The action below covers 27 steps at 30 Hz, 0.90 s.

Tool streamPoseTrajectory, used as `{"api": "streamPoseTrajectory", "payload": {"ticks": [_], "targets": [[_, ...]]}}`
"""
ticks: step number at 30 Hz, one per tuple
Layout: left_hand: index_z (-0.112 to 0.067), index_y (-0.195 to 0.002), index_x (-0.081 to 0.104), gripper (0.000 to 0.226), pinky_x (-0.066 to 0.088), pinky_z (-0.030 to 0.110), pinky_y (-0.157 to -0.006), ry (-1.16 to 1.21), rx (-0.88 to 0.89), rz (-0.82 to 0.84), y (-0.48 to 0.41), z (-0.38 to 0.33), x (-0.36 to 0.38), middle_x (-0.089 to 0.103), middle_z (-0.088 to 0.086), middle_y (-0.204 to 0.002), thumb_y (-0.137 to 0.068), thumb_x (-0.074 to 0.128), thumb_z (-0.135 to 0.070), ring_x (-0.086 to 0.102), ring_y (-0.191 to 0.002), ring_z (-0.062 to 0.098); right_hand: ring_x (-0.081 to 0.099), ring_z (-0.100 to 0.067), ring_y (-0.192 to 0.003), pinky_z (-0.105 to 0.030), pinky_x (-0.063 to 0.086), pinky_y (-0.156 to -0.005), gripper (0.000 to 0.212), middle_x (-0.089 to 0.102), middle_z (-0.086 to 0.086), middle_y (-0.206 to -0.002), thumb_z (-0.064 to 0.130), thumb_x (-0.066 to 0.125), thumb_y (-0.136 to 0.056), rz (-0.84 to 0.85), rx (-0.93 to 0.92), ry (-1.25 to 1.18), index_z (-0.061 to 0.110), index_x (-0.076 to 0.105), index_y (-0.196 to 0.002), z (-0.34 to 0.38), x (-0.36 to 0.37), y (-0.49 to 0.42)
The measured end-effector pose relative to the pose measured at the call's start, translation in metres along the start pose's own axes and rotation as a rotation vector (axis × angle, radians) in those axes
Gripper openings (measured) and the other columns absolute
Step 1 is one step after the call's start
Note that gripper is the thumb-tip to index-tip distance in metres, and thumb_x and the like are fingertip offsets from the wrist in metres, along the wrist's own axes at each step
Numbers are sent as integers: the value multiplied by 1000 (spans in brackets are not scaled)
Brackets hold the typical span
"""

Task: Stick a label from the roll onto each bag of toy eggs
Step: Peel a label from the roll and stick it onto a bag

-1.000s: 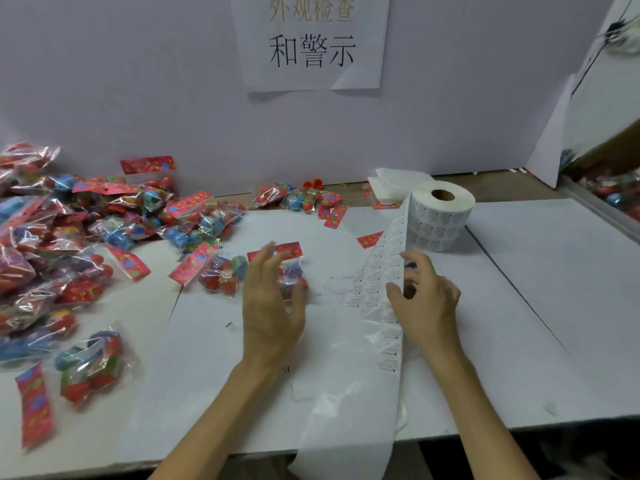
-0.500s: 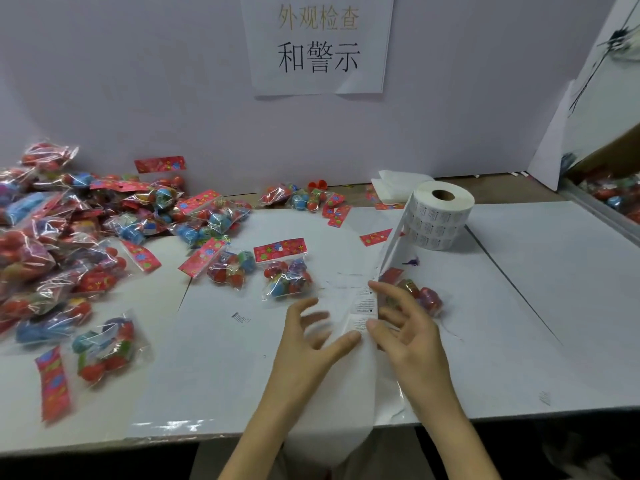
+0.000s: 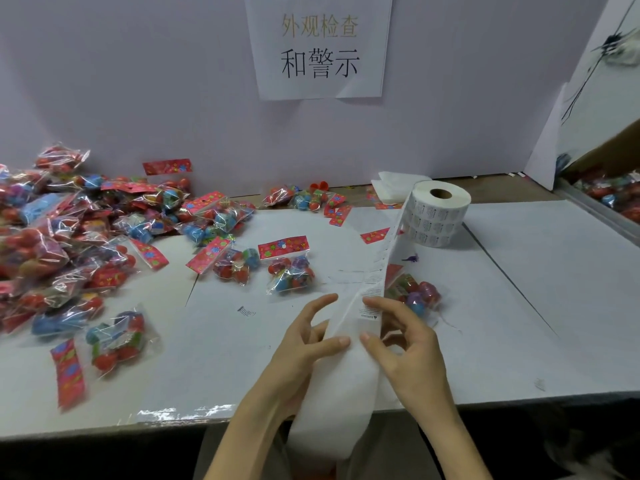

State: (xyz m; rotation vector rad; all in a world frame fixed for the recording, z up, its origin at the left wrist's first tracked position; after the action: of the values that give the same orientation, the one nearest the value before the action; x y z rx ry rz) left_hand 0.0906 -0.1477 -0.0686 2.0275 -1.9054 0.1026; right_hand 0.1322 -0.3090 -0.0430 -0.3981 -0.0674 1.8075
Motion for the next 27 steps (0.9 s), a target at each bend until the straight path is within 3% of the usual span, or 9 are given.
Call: {"api": "streamPoseTrajectory", "payload": {"ticks": [9,16,18,20,23,27], "targets": [[-33,-142,47,70,62,46,-79,5,58,-7,-2,0,-3,73,11,-124,-83,81,-15,73,-102,40,54,4,-99,-10,53,-71,23,48,31,-108,54,70,-75,-114,-79,175,55,61,-97,-11,10,-4],[-40,-137,53,65,63,50,-81,-69,96,-24,-3,3,-1,71,4,-127,-80,81,-25,73,-105,39,58,-4,-98,-22,58,-69,21,58,20,-101,27,83,-82,-54,-65,109,41,70,-88,-16,3,-9],[-45,-133,56,59,63,46,-79,-94,121,-10,-3,5,-1,71,0,-126,-86,80,-19,73,-105,35,60,-8,-91,-22,56,-68,10,60,16,-97,27,81,-83,-40,-35,27,33,72,-82,-17,1,-10],[-50,-130,57,57,64,39,-77,-150,143,-11,-2,6,-1,71,-9,-123,-91,76,-12,74,-106,27,61,-12,-82,-21,50,-68,14,64,9,-89,22,79,-85,-80,-2,-52,26,71,-74,-20,-4,-14],[-53,-129,57,58,63,36,-77,-193,159,-33,-2,6,0,71,-14,-122,-89,77,-16,73,-106,23,62,-10,-80,-16,48,-68,16,68,10,-87,20,79,-85,-113,23,-102,29,71,-76,-19,-9,-13],[-49,-129,58,55,63,40,-76,-127,144,-21,-2,3,-1,73,-4,-122,-90,77,-16,74,-104,31,60,-6,-87,-15,53,-69,20,64,12,-106,27,85,-78,16,7,-3,37,73,-91,-18,-3,-9]]}}
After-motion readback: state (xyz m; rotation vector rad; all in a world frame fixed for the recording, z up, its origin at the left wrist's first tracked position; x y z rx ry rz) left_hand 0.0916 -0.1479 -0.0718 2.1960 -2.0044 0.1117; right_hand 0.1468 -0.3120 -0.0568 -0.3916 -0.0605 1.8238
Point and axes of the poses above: each hand's wrist, its own y-axis away from the middle knuckle, its own x-axis out of the palm, z = x × y, the point moved 3 cm from there along -y, towards the middle knuckle
